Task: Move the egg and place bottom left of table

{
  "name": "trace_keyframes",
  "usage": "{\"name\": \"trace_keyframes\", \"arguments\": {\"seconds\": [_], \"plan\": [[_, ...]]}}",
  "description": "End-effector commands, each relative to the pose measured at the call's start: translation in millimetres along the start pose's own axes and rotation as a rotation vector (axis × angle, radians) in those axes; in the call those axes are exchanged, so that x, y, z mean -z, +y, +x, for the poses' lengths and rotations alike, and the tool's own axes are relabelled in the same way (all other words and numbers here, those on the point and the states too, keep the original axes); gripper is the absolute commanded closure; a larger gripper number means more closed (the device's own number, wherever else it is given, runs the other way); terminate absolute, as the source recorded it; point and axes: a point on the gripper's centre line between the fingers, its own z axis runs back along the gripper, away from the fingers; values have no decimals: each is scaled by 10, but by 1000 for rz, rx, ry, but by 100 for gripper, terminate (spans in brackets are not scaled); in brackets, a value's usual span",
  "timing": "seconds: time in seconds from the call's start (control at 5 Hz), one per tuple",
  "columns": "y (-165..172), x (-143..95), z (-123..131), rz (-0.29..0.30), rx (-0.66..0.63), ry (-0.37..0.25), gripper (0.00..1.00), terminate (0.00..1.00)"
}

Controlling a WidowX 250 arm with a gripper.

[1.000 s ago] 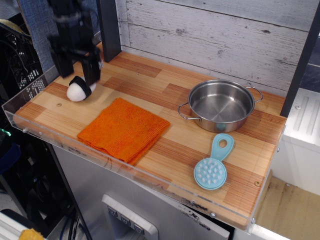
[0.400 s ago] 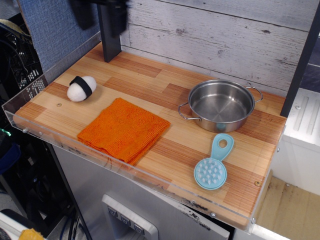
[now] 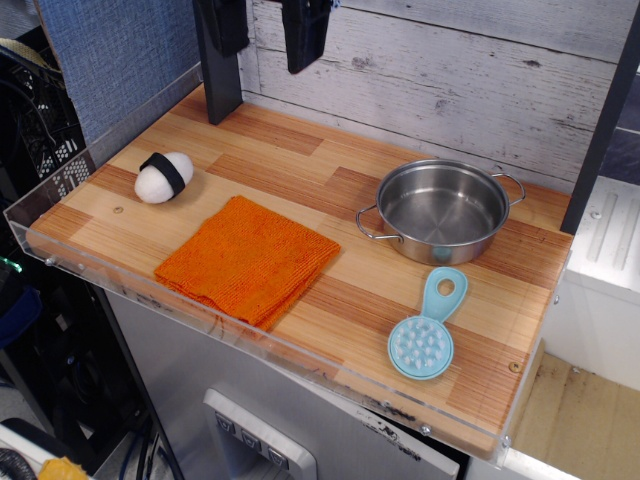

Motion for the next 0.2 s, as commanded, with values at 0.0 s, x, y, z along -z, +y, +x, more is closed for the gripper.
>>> {"name": "trace_keyframes", "arguments": {"seconds": [0.0], "plan": [[-33,-217,-71,10,9,-50,0,100]]}}
